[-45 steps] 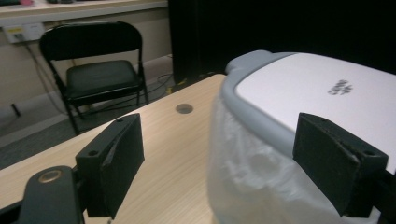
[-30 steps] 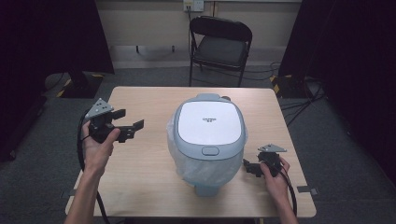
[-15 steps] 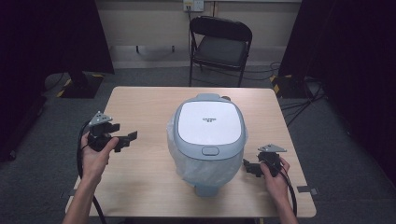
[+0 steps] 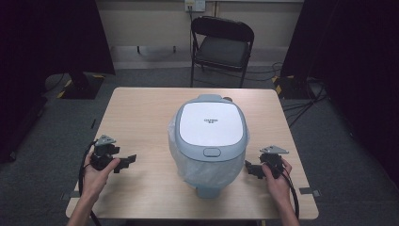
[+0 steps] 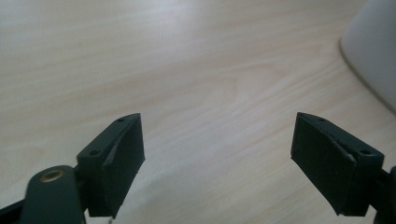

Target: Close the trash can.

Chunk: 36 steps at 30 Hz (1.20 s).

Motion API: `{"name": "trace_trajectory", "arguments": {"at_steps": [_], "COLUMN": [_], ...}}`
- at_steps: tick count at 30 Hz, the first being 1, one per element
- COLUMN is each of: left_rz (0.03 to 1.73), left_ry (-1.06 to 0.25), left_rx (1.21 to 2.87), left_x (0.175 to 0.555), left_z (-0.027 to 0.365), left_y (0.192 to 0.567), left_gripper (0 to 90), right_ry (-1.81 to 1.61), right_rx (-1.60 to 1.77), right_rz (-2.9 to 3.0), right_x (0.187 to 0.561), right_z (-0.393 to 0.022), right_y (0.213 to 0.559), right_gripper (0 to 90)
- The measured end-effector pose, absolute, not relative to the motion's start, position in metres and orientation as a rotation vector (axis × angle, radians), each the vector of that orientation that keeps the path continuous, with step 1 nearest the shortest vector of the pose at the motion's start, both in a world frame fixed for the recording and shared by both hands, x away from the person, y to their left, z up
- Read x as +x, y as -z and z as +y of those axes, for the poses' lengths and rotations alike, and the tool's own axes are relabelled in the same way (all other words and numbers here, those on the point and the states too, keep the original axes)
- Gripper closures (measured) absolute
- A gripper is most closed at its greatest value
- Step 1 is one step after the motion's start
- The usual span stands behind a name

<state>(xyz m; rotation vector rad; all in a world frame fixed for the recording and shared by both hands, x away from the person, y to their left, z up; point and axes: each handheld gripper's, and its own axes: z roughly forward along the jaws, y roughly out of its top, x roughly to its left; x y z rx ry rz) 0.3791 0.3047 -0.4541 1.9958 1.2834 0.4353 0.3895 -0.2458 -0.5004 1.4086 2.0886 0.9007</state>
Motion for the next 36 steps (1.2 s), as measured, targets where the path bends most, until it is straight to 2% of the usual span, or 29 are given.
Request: {"name": "trace_trajectory", "arguments": {"at_steps": [7, 12, 19, 25, 36], "left_rz": [1.319, 1.302, 1.293, 1.276, 1.289], "left_ry": [-0.392, -0.448, -0.508, -0.533, -0.534], "left_rx": [2.016, 2.1, 2.084, 2.042, 2.04], "left_x": [0.375, 0.376, 0.376, 0.378, 0.38], "left_z": [0.31, 0.303, 0.298, 0.3, 0.297], "left_y": [0.477, 0.491, 0.496, 0.504, 0.504], "left_gripper": [18.1, 18.2, 12.9, 0.8, 0.0], "right_ry": [-0.901, -0.901, -0.901, -0.901, -0.9], "right_rx": [1.409, 1.408, 1.408, 1.408, 1.408], "right_rz": [2.089, 2.089, 2.088, 2.088, 2.088], "right_x": [0.389, 0.389, 0.389, 0.389, 0.389], "right_z": [-0.246, -0.246, -0.246, -0.246, -0.246], "right_y": [0.5, 0.5, 0.5, 0.5, 0.5], "right_gripper": [12.0, 12.0, 12.0, 12.0, 11.8]}}
